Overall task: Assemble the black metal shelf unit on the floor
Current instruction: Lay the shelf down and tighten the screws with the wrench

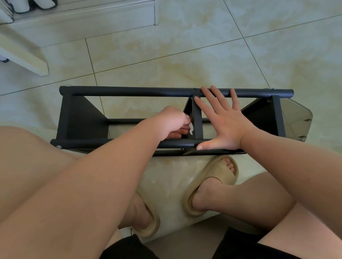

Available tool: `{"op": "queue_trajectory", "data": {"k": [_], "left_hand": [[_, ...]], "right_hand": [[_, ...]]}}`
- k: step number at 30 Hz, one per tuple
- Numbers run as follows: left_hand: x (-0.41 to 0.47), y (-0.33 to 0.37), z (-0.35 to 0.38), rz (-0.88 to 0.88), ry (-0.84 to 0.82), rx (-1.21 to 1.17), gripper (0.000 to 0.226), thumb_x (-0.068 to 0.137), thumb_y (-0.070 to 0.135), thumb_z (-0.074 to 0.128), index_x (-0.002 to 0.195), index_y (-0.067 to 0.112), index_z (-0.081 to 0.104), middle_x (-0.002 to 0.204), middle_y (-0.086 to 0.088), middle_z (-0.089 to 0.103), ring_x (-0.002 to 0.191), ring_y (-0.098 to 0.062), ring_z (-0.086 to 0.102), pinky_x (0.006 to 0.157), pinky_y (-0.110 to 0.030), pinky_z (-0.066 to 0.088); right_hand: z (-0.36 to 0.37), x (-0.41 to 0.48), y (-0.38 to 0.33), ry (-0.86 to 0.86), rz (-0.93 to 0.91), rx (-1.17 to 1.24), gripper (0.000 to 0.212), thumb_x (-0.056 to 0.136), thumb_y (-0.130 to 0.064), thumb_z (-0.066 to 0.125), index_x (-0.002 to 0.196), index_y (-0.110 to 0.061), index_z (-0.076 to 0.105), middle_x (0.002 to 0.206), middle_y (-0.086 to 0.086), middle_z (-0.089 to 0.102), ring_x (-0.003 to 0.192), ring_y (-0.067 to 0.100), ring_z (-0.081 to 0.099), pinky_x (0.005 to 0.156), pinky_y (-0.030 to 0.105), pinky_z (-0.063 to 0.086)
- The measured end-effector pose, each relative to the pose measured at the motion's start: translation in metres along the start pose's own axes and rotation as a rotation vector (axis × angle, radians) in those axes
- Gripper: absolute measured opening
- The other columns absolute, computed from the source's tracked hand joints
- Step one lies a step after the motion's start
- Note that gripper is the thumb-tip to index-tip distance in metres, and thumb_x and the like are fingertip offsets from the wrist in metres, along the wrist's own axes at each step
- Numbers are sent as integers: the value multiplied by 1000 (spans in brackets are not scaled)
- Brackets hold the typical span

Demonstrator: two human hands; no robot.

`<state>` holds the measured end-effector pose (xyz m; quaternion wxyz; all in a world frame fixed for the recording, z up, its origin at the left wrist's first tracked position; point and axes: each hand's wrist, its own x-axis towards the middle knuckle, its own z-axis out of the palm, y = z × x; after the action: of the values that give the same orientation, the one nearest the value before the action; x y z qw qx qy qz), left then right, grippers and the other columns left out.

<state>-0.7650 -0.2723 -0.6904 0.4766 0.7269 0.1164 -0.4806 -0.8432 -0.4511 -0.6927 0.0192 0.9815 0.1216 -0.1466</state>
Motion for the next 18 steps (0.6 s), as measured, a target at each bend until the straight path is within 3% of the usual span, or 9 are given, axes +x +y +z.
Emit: {"op": "queue_trajectory", "data": {"k": [6, 10, 18], "left_hand": [[0, 4, 2, 20, 6, -81, 6, 98, 21, 60, 93, 21, 59, 85, 1, 72, 82, -10, 69, 76, -29, 54], [1, 2, -3, -7, -25, -30, 6, 98, 22, 60, 93, 20, 59, 69, 6, 73, 79, -8, 69, 79, -29, 55], [-2, 2, -3, -65, -52, -25, 6, 97, 27, 60, 95, 22, 61, 67, 12, 74, 74, -6, 71, 70, -27, 52]], "right_hand": [[1, 0, 0, 9, -3, 3, 131, 63, -105, 15, 162, -23, -6, 169, 8, -15, 155, 30, -16, 119, 67, -8], [2, 0, 1, 15, -5, 7, 131, 63, -105, 16, 162, -23, -6, 169, 8, -15, 155, 30, -16, 119, 67, -9], [2, 0, 1, 14, -2, 9, 131, 63, -105, 17, 162, -23, -6, 169, 8, -15, 155, 30, -16, 119, 68, -8]]}}
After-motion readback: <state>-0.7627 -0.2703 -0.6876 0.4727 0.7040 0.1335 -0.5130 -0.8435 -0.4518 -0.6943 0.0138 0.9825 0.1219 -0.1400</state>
